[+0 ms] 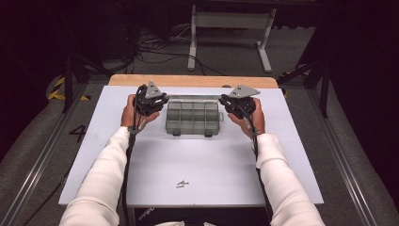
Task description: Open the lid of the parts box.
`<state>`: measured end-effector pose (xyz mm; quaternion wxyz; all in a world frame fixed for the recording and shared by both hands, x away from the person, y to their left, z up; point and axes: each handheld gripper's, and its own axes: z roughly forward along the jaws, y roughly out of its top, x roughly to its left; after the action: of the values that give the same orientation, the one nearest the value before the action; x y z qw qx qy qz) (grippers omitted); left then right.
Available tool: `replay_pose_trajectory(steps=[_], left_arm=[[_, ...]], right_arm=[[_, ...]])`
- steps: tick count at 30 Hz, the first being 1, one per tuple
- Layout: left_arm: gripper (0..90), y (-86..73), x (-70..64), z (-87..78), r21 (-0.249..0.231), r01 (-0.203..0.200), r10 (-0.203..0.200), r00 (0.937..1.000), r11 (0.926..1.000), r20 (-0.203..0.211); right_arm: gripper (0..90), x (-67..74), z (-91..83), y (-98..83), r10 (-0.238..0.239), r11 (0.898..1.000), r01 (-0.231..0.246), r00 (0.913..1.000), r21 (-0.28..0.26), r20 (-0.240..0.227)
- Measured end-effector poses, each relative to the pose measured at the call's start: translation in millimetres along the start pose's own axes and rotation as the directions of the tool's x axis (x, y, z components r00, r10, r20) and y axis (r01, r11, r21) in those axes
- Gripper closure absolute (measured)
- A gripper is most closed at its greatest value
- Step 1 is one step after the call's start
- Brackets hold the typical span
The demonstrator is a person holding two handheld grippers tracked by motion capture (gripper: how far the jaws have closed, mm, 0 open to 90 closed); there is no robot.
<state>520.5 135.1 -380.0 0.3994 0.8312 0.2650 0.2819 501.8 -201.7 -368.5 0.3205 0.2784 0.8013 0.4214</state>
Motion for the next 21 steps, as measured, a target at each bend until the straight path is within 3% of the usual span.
replay_pose_trajectory(steps=[7, 10, 20, 21], left_arm=[[76.0, 3.5, 2.7, 2.5, -0.015, 0.018, -0.018, 0.9997, 0.9997, -0.019], [72.0, 5.4, 4.8, 3.5, -0.03, 0.014, -0.015, 0.9996, 0.9994, -0.023], [73.2, 11.1, 9.0, 11.7, -0.047, 0.089, -0.091, 0.995, 0.9949, -0.041], [73.8, 12.2, 10.3, 12.2, -0.043, 0.075, -0.077, 0.996, 0.9963, -0.047]], right_arm=[[78.4, -4.9, 3.5, 4.5, 0.032, 0.999, -0.032, 0.9995, -0.018, 0.007], [77.7, -7.1, 4.5, 6.8, 0.036, 0.999, -0.035, 0.9992, -0.032, 0.018], [78.4, -12.7, 12.1, 15.1, 0.045, 0.999, -0.043, 0.9984, -0.031, 0.036], [78.5, -13.2, 12.6, 15.7, 0.051, 0.998, -0.049, 0.9981, -0.03, 0.036]])
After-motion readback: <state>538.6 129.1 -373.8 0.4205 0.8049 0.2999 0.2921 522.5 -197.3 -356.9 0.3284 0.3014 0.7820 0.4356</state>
